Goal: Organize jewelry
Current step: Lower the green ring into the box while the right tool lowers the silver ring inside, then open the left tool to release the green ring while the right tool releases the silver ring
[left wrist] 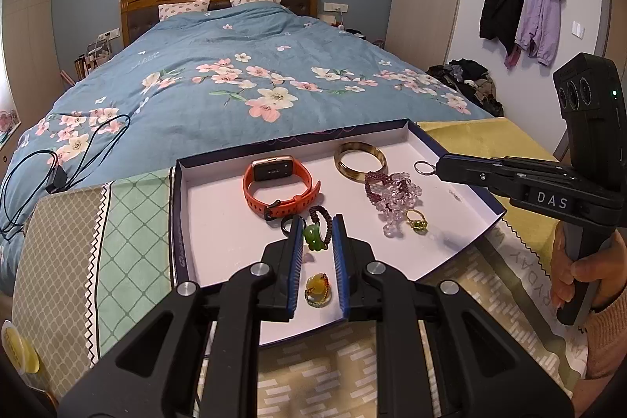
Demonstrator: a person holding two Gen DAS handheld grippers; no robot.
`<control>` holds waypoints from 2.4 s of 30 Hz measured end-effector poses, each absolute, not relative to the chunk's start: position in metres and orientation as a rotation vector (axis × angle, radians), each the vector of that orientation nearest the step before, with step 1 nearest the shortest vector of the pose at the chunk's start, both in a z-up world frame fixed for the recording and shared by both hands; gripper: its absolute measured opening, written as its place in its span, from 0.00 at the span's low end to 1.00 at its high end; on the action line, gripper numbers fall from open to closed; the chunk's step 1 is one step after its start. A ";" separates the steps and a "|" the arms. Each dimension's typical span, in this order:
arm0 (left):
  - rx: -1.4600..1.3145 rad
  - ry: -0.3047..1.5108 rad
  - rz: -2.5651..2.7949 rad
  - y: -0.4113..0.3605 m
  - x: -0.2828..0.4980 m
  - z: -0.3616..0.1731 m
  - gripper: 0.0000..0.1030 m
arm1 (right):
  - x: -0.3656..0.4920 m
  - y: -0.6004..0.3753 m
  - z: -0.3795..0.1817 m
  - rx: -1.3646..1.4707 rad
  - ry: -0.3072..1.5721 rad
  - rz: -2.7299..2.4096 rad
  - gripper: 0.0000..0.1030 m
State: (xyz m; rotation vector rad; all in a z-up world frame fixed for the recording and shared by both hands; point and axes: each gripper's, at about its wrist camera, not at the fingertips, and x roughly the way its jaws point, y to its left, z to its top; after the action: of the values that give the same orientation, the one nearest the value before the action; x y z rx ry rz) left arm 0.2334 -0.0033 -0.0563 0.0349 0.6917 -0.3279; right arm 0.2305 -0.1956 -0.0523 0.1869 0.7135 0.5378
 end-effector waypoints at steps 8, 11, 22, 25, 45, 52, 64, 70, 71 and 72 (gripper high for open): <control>0.036 0.711 -0.317 -0.004 0.242 -0.063 0.15 | 0.239 -0.195 -0.060 0.190 0.738 0.522 0.03; 0.031 0.718 -0.315 -0.005 0.243 -0.065 0.15 | 0.241 -0.194 -0.064 0.186 0.749 0.515 0.03; 0.025 0.735 -0.306 -0.004 0.247 -0.070 0.15 | 0.247 -0.194 -0.068 0.193 0.766 0.503 0.03; 0.024 0.740 -0.302 -0.005 0.250 -0.071 0.15 | 0.248 -0.194 -0.070 0.197 0.771 0.500 0.03; 0.022 0.767 -0.282 -0.008 0.260 -0.080 0.15 | 0.255 -0.194 -0.077 0.211 0.794 0.487 0.03; 0.024 0.779 -0.272 -0.009 0.263 -0.084 0.15 | 0.256 -0.189 -0.080 0.201 0.806 0.491 0.03; 0.023 0.802 -0.251 -0.008 0.271 -0.093 0.15 | 0.257 -0.186 -0.084 0.199 0.819 0.486 0.03; 0.022 0.820 -0.239 -0.006 0.276 -0.099 0.16 | 0.258 -0.187 -0.085 0.204 0.821 0.483 0.05; 0.022 0.822 -0.236 -0.006 0.276 -0.100 0.16 | 0.257 -0.188 -0.086 0.207 0.823 0.483 0.05; 0.022 0.826 -0.235 -0.006 0.277 -0.102 0.17 | 0.257 -0.188 -0.087 0.208 0.824 0.483 0.06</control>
State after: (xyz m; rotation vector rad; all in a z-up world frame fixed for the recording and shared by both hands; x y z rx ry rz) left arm 0.2768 -0.0060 -0.1017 0.0224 0.8262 -0.2349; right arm 0.2569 -0.1876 -0.0867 0.2078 0.8241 0.4825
